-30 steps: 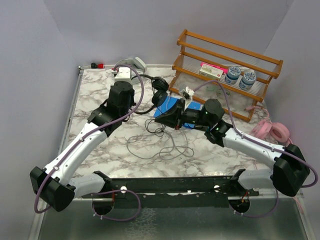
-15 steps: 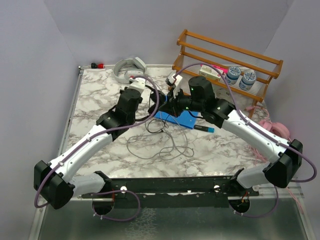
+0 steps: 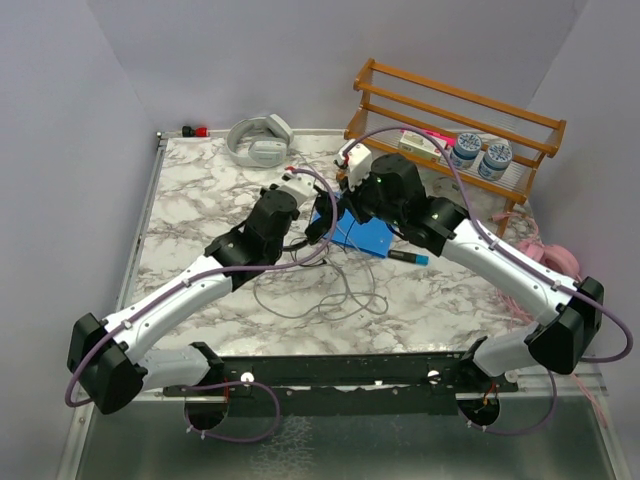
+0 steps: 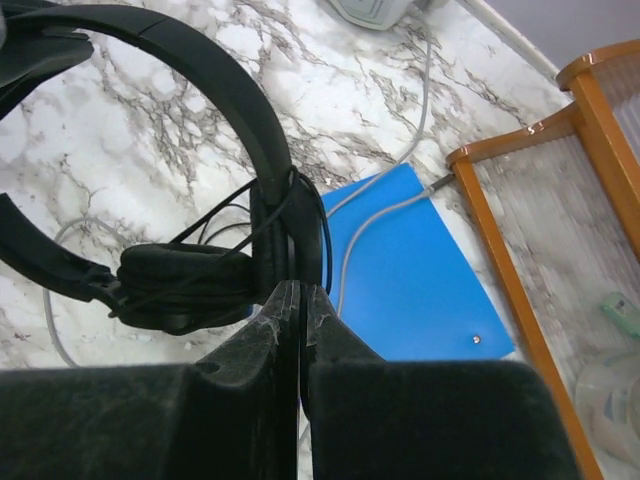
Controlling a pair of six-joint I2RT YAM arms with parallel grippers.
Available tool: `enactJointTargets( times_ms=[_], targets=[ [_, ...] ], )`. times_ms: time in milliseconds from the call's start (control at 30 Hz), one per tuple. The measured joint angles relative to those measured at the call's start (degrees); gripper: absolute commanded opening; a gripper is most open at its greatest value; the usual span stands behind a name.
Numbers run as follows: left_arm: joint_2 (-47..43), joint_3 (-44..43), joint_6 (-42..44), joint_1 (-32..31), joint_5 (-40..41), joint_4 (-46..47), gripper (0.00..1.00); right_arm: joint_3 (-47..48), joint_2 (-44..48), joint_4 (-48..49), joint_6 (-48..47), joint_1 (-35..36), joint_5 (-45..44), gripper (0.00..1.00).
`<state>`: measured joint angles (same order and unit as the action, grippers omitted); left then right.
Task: Wrap the headphones
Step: Wrap the headphones cable around the headphones.
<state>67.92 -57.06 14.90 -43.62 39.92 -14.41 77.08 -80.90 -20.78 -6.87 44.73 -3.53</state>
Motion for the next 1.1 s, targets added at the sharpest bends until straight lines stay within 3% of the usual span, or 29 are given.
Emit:
enactJointTargets(
  times_ms=[67, 433, 667, 800, 1100],
  targets=[
    [-0.4, 0.2, 0.1, -0.2, 0.0, -0.2, 0.00, 0.4, -0.3, -0.3, -0.7, 0.0, -0.8, 0.16],
    [-5.0, 2.0, -1.4, -0.4, -6.3, -7.0, 0.00, 3.8, -1.4, 0.3, -6.8, -0.2, -2.2, 0.01],
    [-4.0, 0.3, -4.5, -0.4, -14.4, -11.7, 0.00, 3.8, -0.8, 2.4, -7.6, -0.2, -2.2, 0.03],
    [-2.6, -0.3, -6.9, -0.4, -16.6, -12.0, 0.00, -4.3, 4.9, 6.9, -5.0, -0.2, -3.1, 0.14],
    [-1.7, -1.9, -13.7, 1.5, -17.3, -12.3, 0.00, -33.1, 26.3, 22.3, 1.5, -0.2, -2.1, 0.19]
  ],
)
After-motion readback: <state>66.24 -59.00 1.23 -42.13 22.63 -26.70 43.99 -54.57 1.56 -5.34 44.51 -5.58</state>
